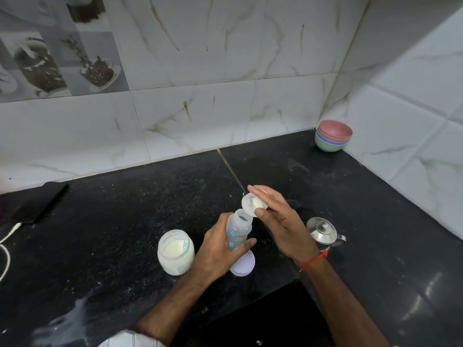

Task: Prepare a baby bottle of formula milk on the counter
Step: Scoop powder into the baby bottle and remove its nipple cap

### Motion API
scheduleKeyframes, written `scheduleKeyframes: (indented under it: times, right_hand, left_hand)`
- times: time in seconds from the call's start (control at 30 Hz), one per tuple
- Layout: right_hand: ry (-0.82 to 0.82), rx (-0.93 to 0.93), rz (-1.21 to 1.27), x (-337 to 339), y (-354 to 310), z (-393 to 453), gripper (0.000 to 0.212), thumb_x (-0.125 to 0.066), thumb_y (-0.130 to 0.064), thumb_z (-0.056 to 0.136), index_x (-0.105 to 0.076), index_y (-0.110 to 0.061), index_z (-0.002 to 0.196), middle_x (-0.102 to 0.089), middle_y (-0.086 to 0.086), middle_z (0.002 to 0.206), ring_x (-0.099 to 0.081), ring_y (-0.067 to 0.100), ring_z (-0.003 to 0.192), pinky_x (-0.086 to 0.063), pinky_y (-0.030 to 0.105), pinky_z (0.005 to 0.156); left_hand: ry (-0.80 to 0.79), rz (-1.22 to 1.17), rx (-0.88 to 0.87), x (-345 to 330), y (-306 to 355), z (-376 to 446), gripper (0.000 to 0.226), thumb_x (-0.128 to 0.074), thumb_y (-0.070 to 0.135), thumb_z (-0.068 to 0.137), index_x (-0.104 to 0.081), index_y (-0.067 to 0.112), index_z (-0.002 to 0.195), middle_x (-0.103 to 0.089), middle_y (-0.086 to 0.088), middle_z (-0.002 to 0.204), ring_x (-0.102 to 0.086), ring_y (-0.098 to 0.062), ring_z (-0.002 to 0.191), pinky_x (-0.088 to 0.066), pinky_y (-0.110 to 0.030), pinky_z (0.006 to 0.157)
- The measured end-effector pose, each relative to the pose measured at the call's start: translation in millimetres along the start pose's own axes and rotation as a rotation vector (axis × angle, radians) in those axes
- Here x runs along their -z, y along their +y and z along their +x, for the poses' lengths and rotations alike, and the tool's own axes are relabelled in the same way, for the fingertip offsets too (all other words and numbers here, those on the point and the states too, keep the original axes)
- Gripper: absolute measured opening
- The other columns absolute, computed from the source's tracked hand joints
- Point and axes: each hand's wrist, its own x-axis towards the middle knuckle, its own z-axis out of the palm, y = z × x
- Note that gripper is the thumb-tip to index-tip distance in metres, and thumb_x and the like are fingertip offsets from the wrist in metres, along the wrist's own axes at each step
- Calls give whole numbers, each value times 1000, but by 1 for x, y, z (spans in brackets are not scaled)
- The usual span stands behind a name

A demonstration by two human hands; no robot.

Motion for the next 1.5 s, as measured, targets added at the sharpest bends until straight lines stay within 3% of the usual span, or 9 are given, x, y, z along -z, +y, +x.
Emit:
scheduleKeyframes:
  times: [0.13,0.27,0.4,0.6,0.77,0.97,1.13,1.33,1.5]
  right_hand:
    - [-20,55,0,-1,-2,1,44,-59,-18,100,-60,-29,142,-40,-4,157,-50,23,139,-49,46,111]
    - [-8,96,-5,0,-5,1,43,-62,-21,97,-60,-33,138,-41,-9,158,-49,26,141,-50,53,107]
    - [-1,121,-52,3,-7,1,43,-63,-18,96,-61,-27,138,-41,-9,159,-45,24,145,-48,54,110]
    - [-15,218,-168,8,-22,-3,37,-62,-9,97,-66,-15,133,-44,2,158,-41,9,147,-40,20,113]
    - [-14,232,-260,10,-20,-2,42,-64,1,95,-66,-13,135,-44,4,159,-41,20,148,-44,38,116]
    - [-9,272,-295,9,-21,-3,47,-64,10,93,-68,-14,133,-43,3,160,-44,14,146,-46,36,114]
    - [4,289,-284,10,-20,-3,43,-63,9,95,-68,-12,132,-43,4,160,-47,21,145,-48,41,112]
    - [24,307,-294,10,-24,-4,40,-62,8,95,-69,-9,130,-45,8,158,-46,21,146,-47,32,112]
    - [37,333,-300,10,-25,-5,39,-64,9,94,-70,-7,128,-47,10,157,-45,16,146,-47,29,113]
  left_hand:
    - [-10,-10,-4,-2,0,1,69,-87,43,79,-46,32,133,-62,12,128,-64,-8,116,-58,-26,95]
    - [-24,-18,12,-4,4,3,69,-86,41,80,-40,38,130,-55,18,127,-59,-5,116,-50,-16,95]
    - [-36,-28,11,-7,4,4,69,-87,41,79,-39,40,129,-54,20,124,-58,-3,114,-50,-17,96]
    - [-38,-45,-3,-10,4,5,71,-88,39,78,-40,38,131,-55,20,124,-59,-3,114,-52,-19,97]
    - [-54,-49,15,-13,5,5,71,-87,41,78,-37,41,129,-51,27,119,-55,12,107,-45,-3,82]
    - [-54,-41,22,-15,3,6,71,-87,41,78,-36,42,128,-50,31,114,-55,12,104,-45,1,78]
    - [-45,-50,12,-17,4,8,71,-88,42,77,-38,41,128,-53,31,114,-56,12,106,-45,2,80]
    - [-31,-51,18,-19,4,9,65,-88,42,76,-38,51,117,-54,32,111,-56,22,103,-45,2,80]
    - [-35,-55,40,-20,2,9,70,-88,43,77,-35,46,123,-52,32,110,-54,17,99,-43,3,77]
